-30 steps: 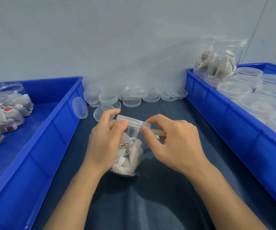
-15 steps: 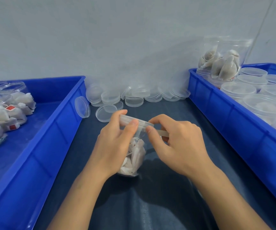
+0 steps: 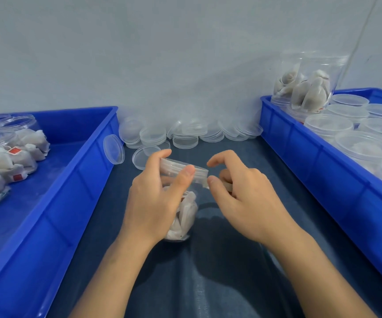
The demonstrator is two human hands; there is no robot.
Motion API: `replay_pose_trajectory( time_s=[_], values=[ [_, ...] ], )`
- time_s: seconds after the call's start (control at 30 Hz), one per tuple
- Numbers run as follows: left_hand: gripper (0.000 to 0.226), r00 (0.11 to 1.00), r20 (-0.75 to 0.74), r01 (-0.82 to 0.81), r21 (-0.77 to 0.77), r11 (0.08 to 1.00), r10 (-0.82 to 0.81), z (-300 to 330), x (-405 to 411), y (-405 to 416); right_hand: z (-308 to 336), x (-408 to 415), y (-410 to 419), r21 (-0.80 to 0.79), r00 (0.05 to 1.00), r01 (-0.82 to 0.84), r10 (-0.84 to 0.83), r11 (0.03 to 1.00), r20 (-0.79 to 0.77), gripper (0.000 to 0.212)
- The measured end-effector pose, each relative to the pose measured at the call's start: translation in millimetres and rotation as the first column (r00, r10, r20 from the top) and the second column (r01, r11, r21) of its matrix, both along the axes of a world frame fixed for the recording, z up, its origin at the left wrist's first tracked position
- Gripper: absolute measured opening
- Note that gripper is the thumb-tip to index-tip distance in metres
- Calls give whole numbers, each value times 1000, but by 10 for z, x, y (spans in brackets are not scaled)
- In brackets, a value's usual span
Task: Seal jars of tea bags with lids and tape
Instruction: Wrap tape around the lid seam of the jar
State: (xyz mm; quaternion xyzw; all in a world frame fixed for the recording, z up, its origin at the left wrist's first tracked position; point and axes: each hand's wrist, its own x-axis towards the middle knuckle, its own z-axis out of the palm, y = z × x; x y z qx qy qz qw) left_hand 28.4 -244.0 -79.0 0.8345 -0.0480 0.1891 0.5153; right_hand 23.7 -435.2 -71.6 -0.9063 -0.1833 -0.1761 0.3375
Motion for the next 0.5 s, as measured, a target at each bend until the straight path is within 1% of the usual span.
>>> replay_pose_trajectory(
  time_s=[0.1,0.2,0.27,0.37,0.5],
  values=[
    [67,999,28,-36,5,999,35,-26,-9,-7,15,12,-17,56,997,29,-25,998,-74,25],
    [60,998,38,-46,2,999,46,-48,-26,-59,27,4,-7,-25,989,42,-45,999,-138,36],
    [59,998,43,-47,11,999,47,-52,-22,-82,31,5,-12,-33,984,36,-41,999,-174,45],
    [62,998,45,-47,20,999,46,-54,-2,-78,50,3,-31,-47,981,8,-16,999,-191,57],
    [75,997,52,-57,49,997,55,-57,10,-85,85,0,-84,-70,990,6,-16,998,-138,52]
  ],
)
